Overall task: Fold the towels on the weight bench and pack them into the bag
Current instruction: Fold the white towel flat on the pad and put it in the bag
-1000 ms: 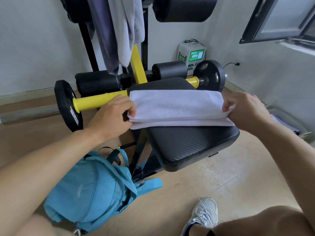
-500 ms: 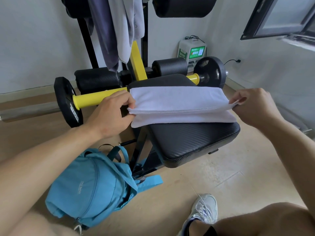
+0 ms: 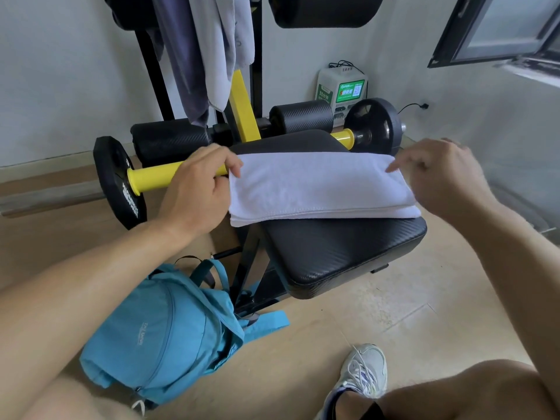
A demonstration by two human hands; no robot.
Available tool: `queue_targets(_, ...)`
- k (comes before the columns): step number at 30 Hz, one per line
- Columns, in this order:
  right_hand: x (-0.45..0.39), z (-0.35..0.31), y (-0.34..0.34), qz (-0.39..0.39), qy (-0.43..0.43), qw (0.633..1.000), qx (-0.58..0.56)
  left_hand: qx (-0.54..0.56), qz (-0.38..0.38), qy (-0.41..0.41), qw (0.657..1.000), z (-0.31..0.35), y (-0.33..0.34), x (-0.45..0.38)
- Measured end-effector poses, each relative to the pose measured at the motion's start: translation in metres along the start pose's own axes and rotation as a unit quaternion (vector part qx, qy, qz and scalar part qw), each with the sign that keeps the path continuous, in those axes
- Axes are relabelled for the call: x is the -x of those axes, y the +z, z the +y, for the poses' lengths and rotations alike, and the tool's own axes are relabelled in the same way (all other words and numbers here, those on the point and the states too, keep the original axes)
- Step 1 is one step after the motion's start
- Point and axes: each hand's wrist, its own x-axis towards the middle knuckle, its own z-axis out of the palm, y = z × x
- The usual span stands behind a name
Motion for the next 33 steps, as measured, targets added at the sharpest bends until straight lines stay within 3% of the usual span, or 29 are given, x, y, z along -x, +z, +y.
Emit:
queue_targets(2,-0.005,-0.013,0.013,-0.029,-0.062,0.998,0.001,-0.027,-0.023,0.003,0.999,0.015,0.007,-0.01)
queue_targets(7,-0.018,-0.042,0.052,-0.157,-0.102,0.982,0.005,-0.097,-0.15,-0.043,0.983,0.053,0.029,-0.036)
queue_targets(11,-0.025,-0.035,0.067,-0.196,-0.079,0.977,-0.01,-0.18,-0.319,-0.066,0.928,0.039,0.042,-0.04)
queue_targets(13,-0.023,-0.025,0.066,-0.198,-0.038,0.98,-0.007,-0.177,-0.363,-0.07,0.912,0.023,0.04,-0.041)
queue_targets(20,-0.02,0.01,0.06,-0.222,0.089,0.971,0.006,-0.123,-0.348,-0.067,0.927,-0.003,0.041,-0.047)
queue_targets(24,-0.019,0.011,0.056,-0.209,0.164,0.963,-0.034,-0.102,-0.287,-0.028,0.952,-0.013,0.043,-0.037)
queue_targets(29,-0.009,0.02,0.037,-0.176,0.3,0.925,-0.153,-0.086,-0.245,0.083,0.962,-0.018,0.034,-0.013)
queue_targets(33,-0.004,0.025,0.031,-0.112,0.304,0.919,-0.224,-0.072,-0.21,0.185,0.957,-0.014,0.027,-0.002)
